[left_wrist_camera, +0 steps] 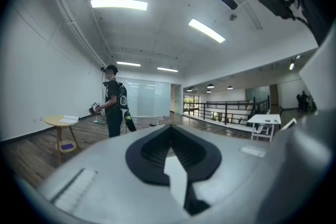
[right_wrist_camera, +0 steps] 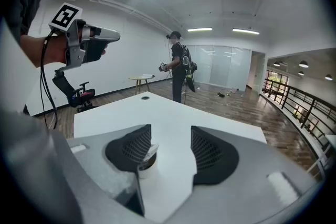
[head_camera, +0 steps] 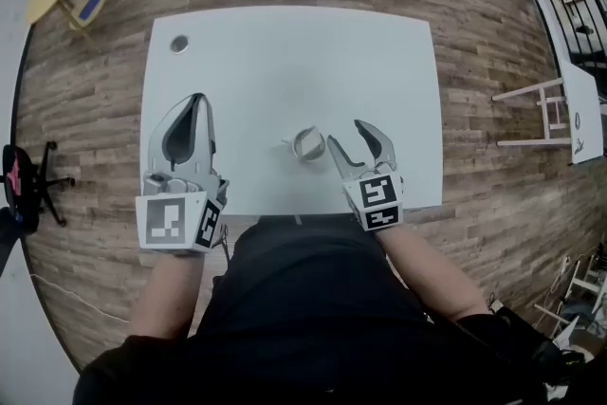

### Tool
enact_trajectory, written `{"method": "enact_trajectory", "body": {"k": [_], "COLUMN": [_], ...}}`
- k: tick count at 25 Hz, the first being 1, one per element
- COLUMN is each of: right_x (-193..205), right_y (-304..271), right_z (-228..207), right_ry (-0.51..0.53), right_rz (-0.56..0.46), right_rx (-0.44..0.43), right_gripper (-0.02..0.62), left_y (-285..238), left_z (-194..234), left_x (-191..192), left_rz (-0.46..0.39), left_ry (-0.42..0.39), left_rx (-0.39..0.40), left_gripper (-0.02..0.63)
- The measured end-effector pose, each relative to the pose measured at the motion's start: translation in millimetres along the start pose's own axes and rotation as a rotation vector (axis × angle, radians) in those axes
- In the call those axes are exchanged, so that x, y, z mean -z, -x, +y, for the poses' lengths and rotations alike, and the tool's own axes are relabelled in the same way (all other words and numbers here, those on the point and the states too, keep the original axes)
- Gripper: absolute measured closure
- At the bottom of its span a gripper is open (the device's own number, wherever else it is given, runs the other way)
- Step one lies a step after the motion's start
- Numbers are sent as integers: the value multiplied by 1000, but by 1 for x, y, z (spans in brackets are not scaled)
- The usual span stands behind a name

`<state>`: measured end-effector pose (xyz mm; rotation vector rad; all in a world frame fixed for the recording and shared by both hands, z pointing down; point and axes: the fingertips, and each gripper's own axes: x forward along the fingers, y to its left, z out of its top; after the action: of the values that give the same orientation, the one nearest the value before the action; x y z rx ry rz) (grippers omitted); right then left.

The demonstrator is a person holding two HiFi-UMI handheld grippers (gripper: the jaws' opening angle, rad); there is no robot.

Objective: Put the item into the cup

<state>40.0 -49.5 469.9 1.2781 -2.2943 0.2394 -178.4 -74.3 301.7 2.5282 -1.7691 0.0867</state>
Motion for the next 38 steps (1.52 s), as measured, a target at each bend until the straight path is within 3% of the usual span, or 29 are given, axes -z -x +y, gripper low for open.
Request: {"method": "enact_trajectory", "body": {"k": [13,21,28,32,38], "right_x": [-28,-46,-65,-73,-82], "right_y": [8,34,51,58,52], "right_z": [-33,-65,-91,-101,-107], "right_ry": [-27,-46,-48,-68,-102], "right_rz": [-96,-193,-277,-307,-326], "right_rx": [96,210,320,367,366], "right_gripper": [365,506,591,592,594], "left_y": [-3,2,4,2,6], "left_z": [8,13,21,19,28], "left_x": [-28,-36,-40,-38,-27], "left_rz": [-80,-103,-115,-108,-85], "left_ry": [-45,-71,-86,-103,-64], "left_rx": [-18,-28,-25,15,15], "left_gripper": [600,600,600,600,600]}}
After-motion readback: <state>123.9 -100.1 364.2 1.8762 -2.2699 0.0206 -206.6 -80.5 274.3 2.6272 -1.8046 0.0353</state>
